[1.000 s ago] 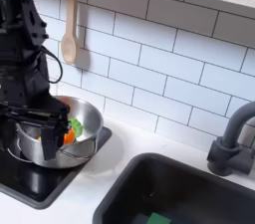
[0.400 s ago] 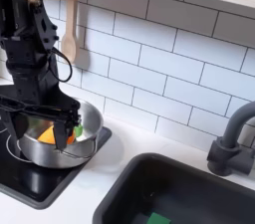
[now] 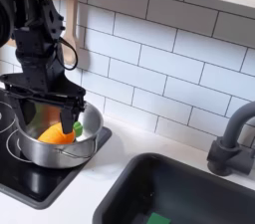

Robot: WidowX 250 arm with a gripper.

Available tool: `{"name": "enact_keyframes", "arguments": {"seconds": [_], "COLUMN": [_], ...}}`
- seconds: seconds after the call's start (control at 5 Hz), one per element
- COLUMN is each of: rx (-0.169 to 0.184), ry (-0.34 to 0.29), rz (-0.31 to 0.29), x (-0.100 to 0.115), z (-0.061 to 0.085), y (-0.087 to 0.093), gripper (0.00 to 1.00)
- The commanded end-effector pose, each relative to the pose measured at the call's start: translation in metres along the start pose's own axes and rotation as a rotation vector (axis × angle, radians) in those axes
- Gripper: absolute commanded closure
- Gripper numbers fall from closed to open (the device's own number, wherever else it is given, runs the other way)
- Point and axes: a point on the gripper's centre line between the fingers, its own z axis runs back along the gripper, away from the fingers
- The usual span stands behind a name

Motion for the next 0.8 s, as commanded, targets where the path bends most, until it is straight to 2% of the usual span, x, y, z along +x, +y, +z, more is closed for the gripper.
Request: {"name": "enact_keyframes", "arguments": {"seconds": [0.0, 0.2, 0.6], "rx": [0.003, 0.007, 0.011], "ry": [0.034, 0.047, 0.116], "rz": [0.027, 0.046, 0.041], "x": [0.018, 0.024, 0.017], "z": [-0.015, -0.024, -0.052], "y": [0.009, 0.016, 0.014], "gripper": [0.0, 0.0, 0.0]}}
